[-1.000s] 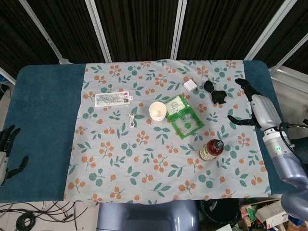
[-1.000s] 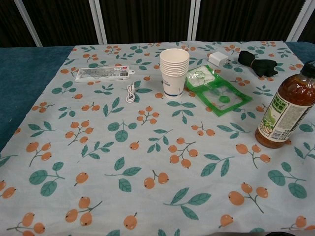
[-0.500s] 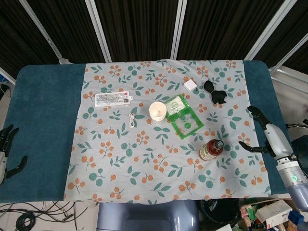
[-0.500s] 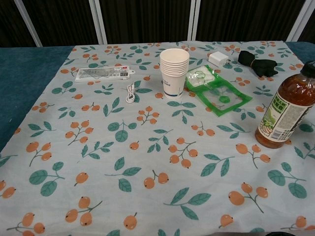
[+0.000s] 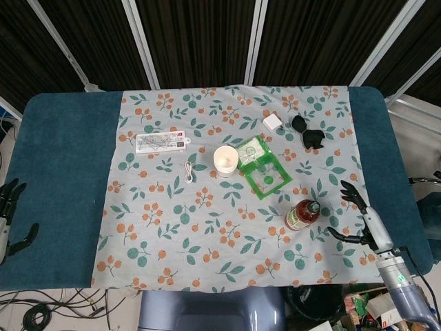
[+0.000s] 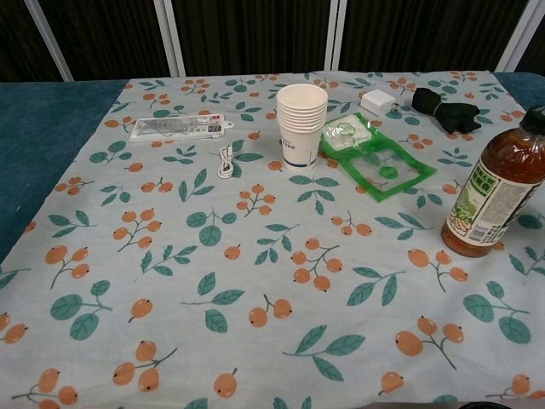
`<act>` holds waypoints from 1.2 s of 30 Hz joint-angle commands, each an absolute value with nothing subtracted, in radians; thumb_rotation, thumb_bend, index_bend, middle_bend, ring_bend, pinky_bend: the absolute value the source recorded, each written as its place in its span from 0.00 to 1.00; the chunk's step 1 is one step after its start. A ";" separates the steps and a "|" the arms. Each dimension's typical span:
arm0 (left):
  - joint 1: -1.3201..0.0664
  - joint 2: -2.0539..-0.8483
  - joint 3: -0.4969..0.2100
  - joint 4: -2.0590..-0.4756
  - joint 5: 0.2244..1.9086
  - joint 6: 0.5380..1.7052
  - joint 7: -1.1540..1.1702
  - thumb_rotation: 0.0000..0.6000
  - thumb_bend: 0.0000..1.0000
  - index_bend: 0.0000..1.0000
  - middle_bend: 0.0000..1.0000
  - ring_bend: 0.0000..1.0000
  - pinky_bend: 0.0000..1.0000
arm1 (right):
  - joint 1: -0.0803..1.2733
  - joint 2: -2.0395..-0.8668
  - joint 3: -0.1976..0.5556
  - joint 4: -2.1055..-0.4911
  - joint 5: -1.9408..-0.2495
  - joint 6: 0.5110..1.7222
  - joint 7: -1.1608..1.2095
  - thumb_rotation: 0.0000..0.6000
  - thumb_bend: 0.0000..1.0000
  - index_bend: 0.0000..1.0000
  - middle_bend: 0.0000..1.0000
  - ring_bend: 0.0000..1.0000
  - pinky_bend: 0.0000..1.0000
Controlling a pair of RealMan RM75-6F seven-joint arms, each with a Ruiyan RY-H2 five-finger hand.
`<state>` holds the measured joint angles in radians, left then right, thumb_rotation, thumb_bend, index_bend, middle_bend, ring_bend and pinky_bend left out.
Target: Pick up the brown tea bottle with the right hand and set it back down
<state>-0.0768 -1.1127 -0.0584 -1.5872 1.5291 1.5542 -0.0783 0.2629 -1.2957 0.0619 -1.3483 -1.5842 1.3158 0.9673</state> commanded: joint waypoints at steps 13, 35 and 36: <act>-0.079 -1.115 -0.057 -1.584 1.527 1.547 -0.048 1.00 0.37 0.01 0.00 0.00 0.00 | 0.319 -1.489 0.045 -1.147 -1.606 1.292 1.132 1.00 0.14 0.00 0.01 0.10 0.14; -0.083 -1.115 -0.061 -1.581 1.515 1.537 -0.038 1.00 0.37 0.01 0.00 0.00 0.00 | 0.396 -1.641 0.069 -1.043 -1.559 1.212 1.122 1.00 0.15 0.05 0.10 0.13 0.14; -0.083 -1.115 -0.062 -1.581 1.514 1.537 -0.038 1.00 0.37 0.01 0.00 0.00 0.00 | 0.398 -1.647 0.069 -1.038 -1.556 1.209 1.120 1.00 0.16 0.09 0.13 0.16 0.15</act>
